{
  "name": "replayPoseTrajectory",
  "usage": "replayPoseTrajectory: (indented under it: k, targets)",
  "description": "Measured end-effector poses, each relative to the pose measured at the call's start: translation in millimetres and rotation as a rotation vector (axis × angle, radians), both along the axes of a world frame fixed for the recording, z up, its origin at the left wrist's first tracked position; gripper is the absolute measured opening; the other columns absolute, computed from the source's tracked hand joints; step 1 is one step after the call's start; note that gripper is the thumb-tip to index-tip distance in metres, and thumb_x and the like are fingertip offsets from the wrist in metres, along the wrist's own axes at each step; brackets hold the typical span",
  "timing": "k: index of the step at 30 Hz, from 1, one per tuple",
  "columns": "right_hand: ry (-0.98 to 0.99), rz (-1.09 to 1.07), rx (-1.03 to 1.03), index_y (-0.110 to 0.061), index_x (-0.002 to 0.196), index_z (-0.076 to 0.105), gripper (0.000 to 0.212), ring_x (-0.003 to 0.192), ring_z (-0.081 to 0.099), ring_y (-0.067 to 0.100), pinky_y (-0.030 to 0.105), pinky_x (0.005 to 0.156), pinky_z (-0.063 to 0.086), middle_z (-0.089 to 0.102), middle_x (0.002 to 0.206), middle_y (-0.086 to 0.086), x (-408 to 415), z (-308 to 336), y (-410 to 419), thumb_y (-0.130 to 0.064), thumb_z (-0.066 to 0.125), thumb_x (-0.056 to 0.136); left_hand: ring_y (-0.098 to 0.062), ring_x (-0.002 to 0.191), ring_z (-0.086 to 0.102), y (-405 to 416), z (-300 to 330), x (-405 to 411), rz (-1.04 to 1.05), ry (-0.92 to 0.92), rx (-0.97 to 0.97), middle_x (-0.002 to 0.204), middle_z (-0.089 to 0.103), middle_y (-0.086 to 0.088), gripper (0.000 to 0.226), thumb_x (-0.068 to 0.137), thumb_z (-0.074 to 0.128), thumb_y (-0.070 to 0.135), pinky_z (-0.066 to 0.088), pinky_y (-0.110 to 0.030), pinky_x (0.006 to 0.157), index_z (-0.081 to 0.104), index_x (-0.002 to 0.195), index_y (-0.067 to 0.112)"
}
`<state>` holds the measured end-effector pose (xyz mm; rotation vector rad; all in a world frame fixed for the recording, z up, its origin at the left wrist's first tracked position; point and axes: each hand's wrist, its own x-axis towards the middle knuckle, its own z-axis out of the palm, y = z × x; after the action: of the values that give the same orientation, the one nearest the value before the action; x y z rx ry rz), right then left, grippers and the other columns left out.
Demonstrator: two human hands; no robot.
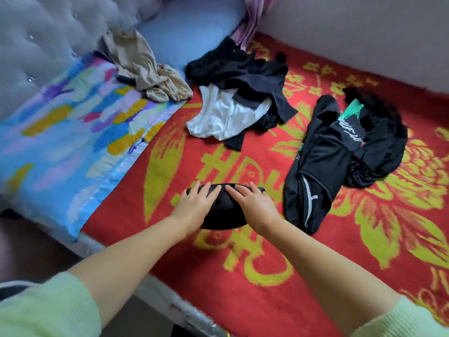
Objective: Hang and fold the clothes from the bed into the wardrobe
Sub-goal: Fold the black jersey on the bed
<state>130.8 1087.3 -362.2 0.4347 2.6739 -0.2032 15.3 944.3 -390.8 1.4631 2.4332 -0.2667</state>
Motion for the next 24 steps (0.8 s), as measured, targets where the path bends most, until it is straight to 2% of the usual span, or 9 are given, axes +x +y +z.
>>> replayPoseTrajectory:
  k: [3, 8, 13, 17, 21, 24]
  targets:
    - [0.074, 0.099, 0.033, -0.032, 0.152, -0.001, 0.08, 0.145, 0.01, 0.034, 0.053, 0.11, 0.028, 0.015, 0.158, -0.001, -12.7, 37.4, -20.2, -0.011, 0.052, 0.095, -0.032, 0.144, 0.014, -29.1, 41.4, -7.0, 0.061, 0.09, 0.053, 0.157, 0.015, -0.007, 0.078, 0.091, 0.046, 0.004, 0.029, -0.045, 0.109, 0.001, 0.152, 0.022]
    - [0.17, 0.315, 0.109, -0.031, 0.152, -0.004, 0.083, 0.146, 0.008, 0.032, 0.052, 0.113, 0.024, 0.013, 0.158, 0.0, -15.5, 85.3, -71.5, -0.001, 0.046, 0.093, -0.031, 0.144, 0.013, -95.5, 93.8, 14.8, 0.224, 0.2, 0.057, 0.157, 0.016, -0.008, 0.074, 0.093, 0.041, 0.002, 0.029, -0.05, 0.109, 0.0, 0.152, 0.023]
    - [0.242, 0.507, 0.1, -0.031, 0.152, 0.0, 0.077, 0.145, 0.012, 0.032, 0.05, 0.112, 0.026, 0.015, 0.158, -0.001, -9.4, 111.3, -150.9, -0.006, 0.046, 0.095, -0.029, 0.14, 0.024, -189.7, 127.1, 57.9, 0.425, 0.244, 0.087, 0.152, 0.024, -0.007, 0.079, 0.09, 0.047, 0.002, 0.032, -0.045, 0.107, 0.004, 0.152, 0.022]
    - [0.289, 0.762, 0.085, -0.032, 0.152, 0.004, 0.081, 0.14, 0.024, 0.029, 0.042, 0.106, 0.033, 0.023, 0.155, -0.001, -9.6, 117.4, -246.9, -0.019, 0.056, 0.091, -0.029, 0.133, 0.032, -296.4, 139.2, 96.1, 0.591, 0.277, 0.064, 0.145, 0.035, -0.007, 0.074, 0.089, 0.045, 0.003, 0.034, -0.045, 0.106, 0.01, 0.152, 0.02]
    - [0.265, 0.955, 0.045, -0.031, 0.152, 0.009, 0.073, 0.139, 0.027, 0.029, 0.044, 0.106, 0.034, 0.027, 0.152, 0.001, -1.6, 122.9, -350.4, -0.013, 0.048, 0.092, -0.032, 0.124, 0.041, -397.7, 143.5, 138.3, 0.76, 0.233, 0.009, 0.138, 0.04, -0.009, 0.074, 0.088, 0.042, 0.002, 0.039, -0.043, 0.101, 0.009, 0.152, 0.021]
    - [0.24, 1.075, 0.015, -0.03, 0.152, 0.012, 0.072, 0.139, 0.027, 0.03, 0.045, 0.108, 0.033, 0.028, 0.152, 0.002, 5.7, 126.3, -435.7, -0.015, 0.049, 0.092, -0.034, 0.117, 0.045, -480.6, 143.0, 168.1, 0.871, 0.211, 0.014, 0.134, 0.043, -0.01, 0.079, 0.085, 0.044, -0.002, 0.044, -0.044, 0.093, 0.01, 0.152, 0.021]
